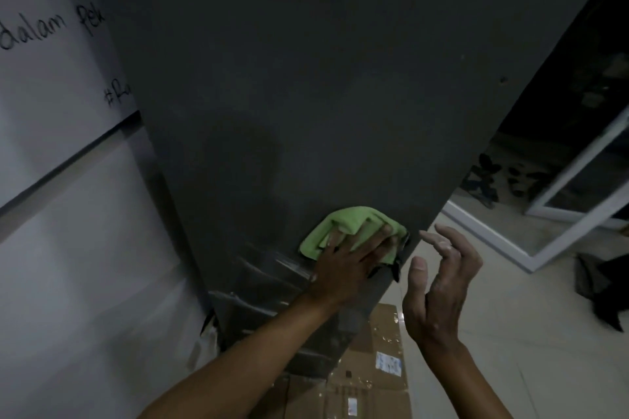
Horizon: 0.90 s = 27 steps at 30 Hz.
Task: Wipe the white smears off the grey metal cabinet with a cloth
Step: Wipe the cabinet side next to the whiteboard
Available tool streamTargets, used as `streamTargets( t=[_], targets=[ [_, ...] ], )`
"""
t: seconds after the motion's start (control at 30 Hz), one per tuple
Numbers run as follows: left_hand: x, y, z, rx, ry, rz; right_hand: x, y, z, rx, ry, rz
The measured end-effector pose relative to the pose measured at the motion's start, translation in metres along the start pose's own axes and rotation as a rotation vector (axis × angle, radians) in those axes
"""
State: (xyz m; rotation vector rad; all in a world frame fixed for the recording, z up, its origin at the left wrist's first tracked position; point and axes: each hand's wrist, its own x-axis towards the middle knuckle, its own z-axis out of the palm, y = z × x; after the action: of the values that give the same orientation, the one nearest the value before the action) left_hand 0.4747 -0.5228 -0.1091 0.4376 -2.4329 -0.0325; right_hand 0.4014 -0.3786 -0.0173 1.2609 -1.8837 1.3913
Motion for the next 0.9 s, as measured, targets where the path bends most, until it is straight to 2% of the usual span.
streamTargets(
  t=[0.17, 0.3, 0.63, 0.77, 0.9],
  targets=[
    [-0.029, -0.019, 0.016, 0.091, -0.077, 0.089, -0.011, 0.009, -0.006, -0.004, -0.037, 0.020],
    [-0.025, -0.029, 0.011, 0.168, -0.043, 0.127, -0.016, 0.017, -0.008, -0.009, -0.070, 0.009],
    [-0.009, -0.016, 0.018, 0.199, 0.046, 0.006, -0.024, 0.032, 0.011, 0.083, -0.125, 0.005],
    [-0.014, -0.028, 0.006, 0.260, 0.055, 0.046, -0.033, 0.043, 0.013, 0.074, -0.184, 0.015],
    [-0.036, -0.056, -0.022, 0.297, 0.092, -0.107, -0.021, 0.044, 0.016, 0.100, -0.174, -0.003]
  ],
)
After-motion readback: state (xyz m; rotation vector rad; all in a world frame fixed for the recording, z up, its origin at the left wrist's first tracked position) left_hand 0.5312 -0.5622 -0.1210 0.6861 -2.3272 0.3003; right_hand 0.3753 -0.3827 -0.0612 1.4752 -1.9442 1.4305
